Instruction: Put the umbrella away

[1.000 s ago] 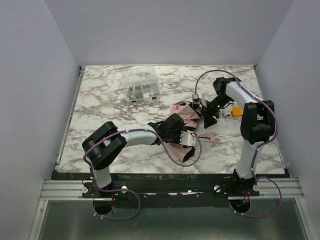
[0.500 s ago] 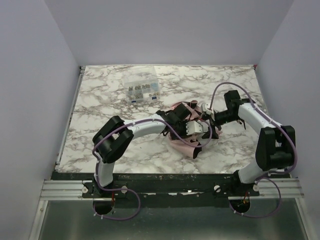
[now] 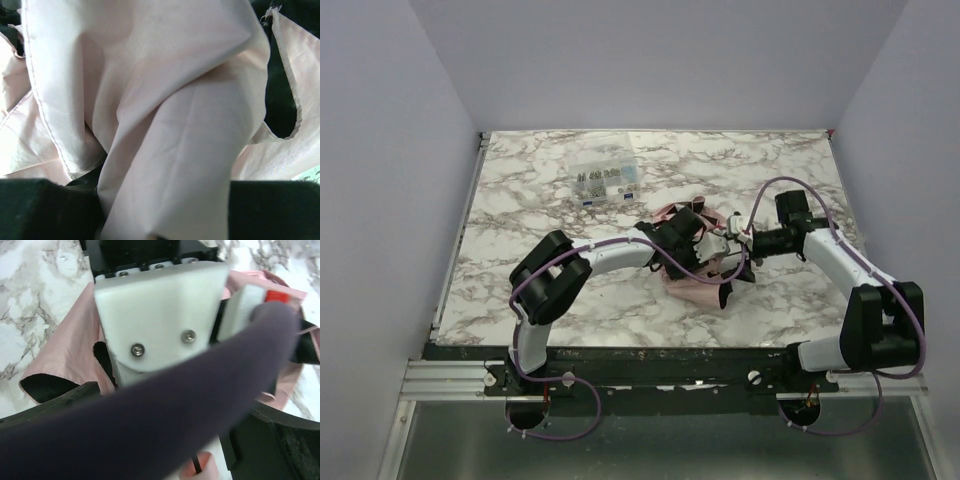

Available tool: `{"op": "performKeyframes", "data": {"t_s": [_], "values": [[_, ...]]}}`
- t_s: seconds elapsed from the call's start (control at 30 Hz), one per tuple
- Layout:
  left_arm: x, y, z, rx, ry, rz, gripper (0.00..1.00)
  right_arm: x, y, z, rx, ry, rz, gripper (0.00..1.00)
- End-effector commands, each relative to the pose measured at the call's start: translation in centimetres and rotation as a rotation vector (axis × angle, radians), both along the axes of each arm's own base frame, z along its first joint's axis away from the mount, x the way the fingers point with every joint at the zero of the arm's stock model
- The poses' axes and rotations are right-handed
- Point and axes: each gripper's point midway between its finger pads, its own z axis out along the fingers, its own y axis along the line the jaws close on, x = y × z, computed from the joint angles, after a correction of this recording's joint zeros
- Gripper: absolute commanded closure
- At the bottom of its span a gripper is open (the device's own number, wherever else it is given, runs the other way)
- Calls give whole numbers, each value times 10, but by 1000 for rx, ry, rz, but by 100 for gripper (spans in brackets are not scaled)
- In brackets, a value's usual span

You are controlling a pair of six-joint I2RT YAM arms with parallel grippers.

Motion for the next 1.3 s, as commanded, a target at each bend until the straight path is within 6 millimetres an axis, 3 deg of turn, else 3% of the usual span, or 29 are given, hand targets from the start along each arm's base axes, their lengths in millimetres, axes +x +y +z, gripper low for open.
{"op": "performKeyframes", "data": {"t_s": [0.0, 0.07, 0.13, 0.2, 0.3, 0.4, 0.5, 0.7, 0.93, 1.03, 1.13, 1.27], "values": [[-27, 33, -51, 126, 159, 112, 85, 30, -16, 33, 22, -82, -153, 1], [-28, 33, -53, 126, 161, 112, 85, 39, -36, 47, 46, -72, -235, 4], [-28, 32, -54, 129, 170, 108, 85, 30, -47, 49, 34, -49, -225, 11], [-29, 31, -55, 129, 179, 105, 86, -2, -43, 39, 6, -14, -106, 17], [-29, 27, -55, 120, 189, 98, 87, -40, -39, 19, -5, 32, 17, 35], [-31, 26, -55, 123, 205, 90, 88, -60, -36, 2, -37, 30, 89, 64], [-33, 26, -57, 131, 224, 83, 88, -77, -16, -9, -128, 48, 196, 99], [-36, 26, -61, 142, 251, 78, 87, -76, 37, -26, -270, -54, 272, 100], [-42, 23, -63, 137, 284, 58, 85, -37, 38, -75, -403, -113, 184, 100], [-47, 21, -60, 118, 305, 35, 81, -15, 37, -86, -431, -134, 77, 100], [-55, 16, -56, 85, 350, 6, 70, 9, 36, -89, -437, -224, -48, 100], [-64, 7, -49, 25, 411, -36, 53, 20, 30, -102, -475, -236, -128, 100]]}}
